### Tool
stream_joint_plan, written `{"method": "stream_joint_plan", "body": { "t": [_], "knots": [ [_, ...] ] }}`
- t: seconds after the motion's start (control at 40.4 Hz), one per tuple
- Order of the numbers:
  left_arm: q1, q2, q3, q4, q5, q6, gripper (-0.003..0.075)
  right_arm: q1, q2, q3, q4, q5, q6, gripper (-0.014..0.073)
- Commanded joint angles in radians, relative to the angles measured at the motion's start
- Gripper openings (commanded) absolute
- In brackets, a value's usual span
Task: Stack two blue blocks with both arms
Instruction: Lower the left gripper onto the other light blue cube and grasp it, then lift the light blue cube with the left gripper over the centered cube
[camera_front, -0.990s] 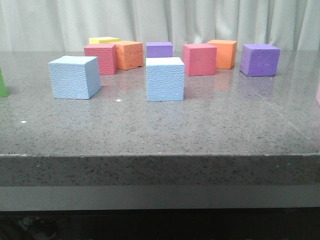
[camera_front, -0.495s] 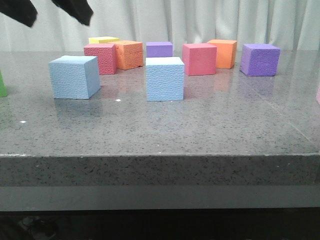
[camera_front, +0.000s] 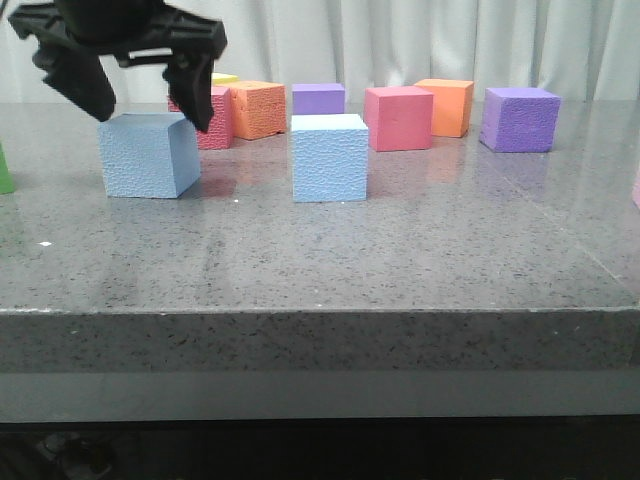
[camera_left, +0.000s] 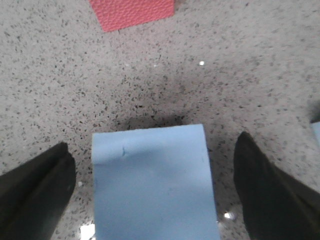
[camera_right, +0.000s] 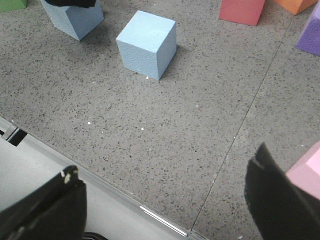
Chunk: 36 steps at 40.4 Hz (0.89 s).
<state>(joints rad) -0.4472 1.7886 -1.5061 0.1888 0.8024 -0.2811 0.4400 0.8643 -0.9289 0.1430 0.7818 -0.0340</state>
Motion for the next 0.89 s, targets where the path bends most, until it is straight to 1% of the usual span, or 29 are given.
{"method": "stream_joint_plan", "body": {
  "t": [0.0,0.099,0.148,0.173,0.322,0.396,0.47,0.52,0.618,0.742,0.767,0.866],
  "knots": [
    [-0.003,-0.022,-0.038,0.019,-0.02,-0.018,0.0622,-0.002,-0.008,-0.025,0.002,-0.067,-0.002,0.0643],
    [0.003,-0.002,-0.038,0.011,-0.019,-0.028,0.0619,-0.002,-0.008,-0.025,0.002,-0.067,-0.002,0.0643],
    [0.003,0.003,-0.038,0.004,-0.014,-0.029,0.0603,-0.002,-0.008,-0.025,0.002,-0.067,-0.002,0.0643],
    [0.005,0.004,-0.038,0.002,-0.013,-0.029,0.0589,-0.002,-0.008,-0.025,0.002,-0.066,-0.002,0.0643],
    [0.004,-0.002,-0.038,0.0,-0.01,-0.029,0.0422,-0.002,-0.008,-0.025,0.002,-0.066,-0.002,0.0643],
    [0.004,-0.012,-0.045,0.0,0.0,-0.029,0.0371,-0.002,-0.008,-0.025,0.002,-0.066,-0.002,0.0643],
    [0.002,-0.025,-0.06,-0.009,0.018,0.002,0.0356,-0.002,-0.008,-0.025,0.002,-0.066,-0.002,0.0643],
    [0.002,-0.037,-0.08,-0.039,0.039,0.054,0.0356,-0.002,-0.008,-0.025,0.002,-0.066,-0.002,0.0643],
    [0.002,-0.047,-0.145,-0.133,0.099,0.209,0.0356,-0.002,-0.008,-0.025,0.002,-0.066,-0.002,0.0643],
    [0.002,-0.045,-0.26,-0.294,0.187,0.481,0.0356,-0.002,-0.008,-0.025,0.002,-0.066,-0.002,0.0643],
    [0.002,-0.045,-0.281,-0.335,0.196,0.548,0.0356,-0.002,-0.008,-0.025,0.002,-0.066,-0.002,0.0643],
    [0.002,-0.045,-0.339,-0.458,0.21,0.741,0.0356,-0.002,-0.008,-0.025,0.002,-0.066,-0.002,0.0643]
  ]
}}
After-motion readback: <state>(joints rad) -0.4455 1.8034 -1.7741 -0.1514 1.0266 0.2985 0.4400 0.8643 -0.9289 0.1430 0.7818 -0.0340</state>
